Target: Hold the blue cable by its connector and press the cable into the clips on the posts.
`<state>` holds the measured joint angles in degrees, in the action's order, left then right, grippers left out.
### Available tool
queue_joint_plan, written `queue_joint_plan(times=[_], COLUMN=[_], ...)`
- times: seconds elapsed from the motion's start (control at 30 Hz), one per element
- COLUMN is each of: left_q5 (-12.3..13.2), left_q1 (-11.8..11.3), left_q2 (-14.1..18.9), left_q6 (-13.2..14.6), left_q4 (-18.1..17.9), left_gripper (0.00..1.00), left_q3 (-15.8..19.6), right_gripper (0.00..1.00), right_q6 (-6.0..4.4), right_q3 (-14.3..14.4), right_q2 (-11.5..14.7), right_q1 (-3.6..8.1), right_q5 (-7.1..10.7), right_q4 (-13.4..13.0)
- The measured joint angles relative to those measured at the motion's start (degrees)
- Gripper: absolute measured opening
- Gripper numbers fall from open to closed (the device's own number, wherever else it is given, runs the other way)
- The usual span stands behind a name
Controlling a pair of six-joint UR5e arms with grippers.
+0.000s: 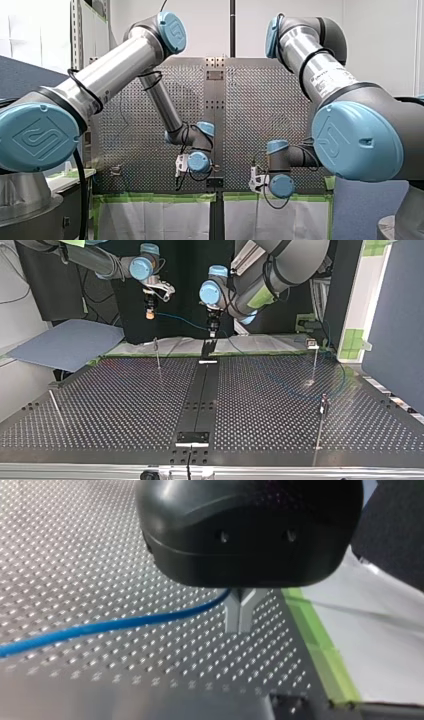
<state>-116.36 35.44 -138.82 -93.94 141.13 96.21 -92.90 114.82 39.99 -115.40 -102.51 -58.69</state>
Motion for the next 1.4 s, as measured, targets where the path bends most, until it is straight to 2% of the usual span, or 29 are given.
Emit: queue_joint_plan(times=[0.13, 0.37, 0.63, 0.97, 1.03, 1.2, 1.4], left_q5=[0.08, -0.63, -2.32, -5.28, -5.46, -5.74, -5.99], left_q1=[0.93, 2.60, 4.84, 7.44, 8.04, 9.39, 10.91], left_q2=[-1.87, -5.12, -5.85, -5.95, -6.10, -8.03, -11.47], left_q6=[-0.46, -0.70, -1.62, -2.30, -2.52, -2.93, -4.45], left_q4=[0.10, 0.33, -0.43, -2.01, -2.31, -1.33, -0.43], left_gripper=[0.00, 0.00, 0.00, 0.00, 0.00, 0.00, 0.00], left_q3=[-1.39, -4.39, -5.82, -7.27, -7.64, -9.61, -13.04], right_gripper=[0.00, 0.00, 0.00, 0.00, 0.00, 0.00, 0.00], right_q6=[0.27, -0.25, -0.93, -1.78, -1.74, -1.63, -1.52], right_q3=[0.72, 0.49, -2.52, -4.54, -4.60, -4.69, -4.88], right_q2=[0.01, 0.02, -0.02, -0.05, -0.08, -0.10, -0.11], right_q1=[2.34, 6.04, 10.53, 15.80, 16.71, 18.05, 19.46], right_q5=[2.32, 6.01, 10.38, 12.43, 12.70, 13.33, 15.34], right_q4=[-0.71, -2.37, -2.16, -1.25, -1.27, -1.23, -1.35])
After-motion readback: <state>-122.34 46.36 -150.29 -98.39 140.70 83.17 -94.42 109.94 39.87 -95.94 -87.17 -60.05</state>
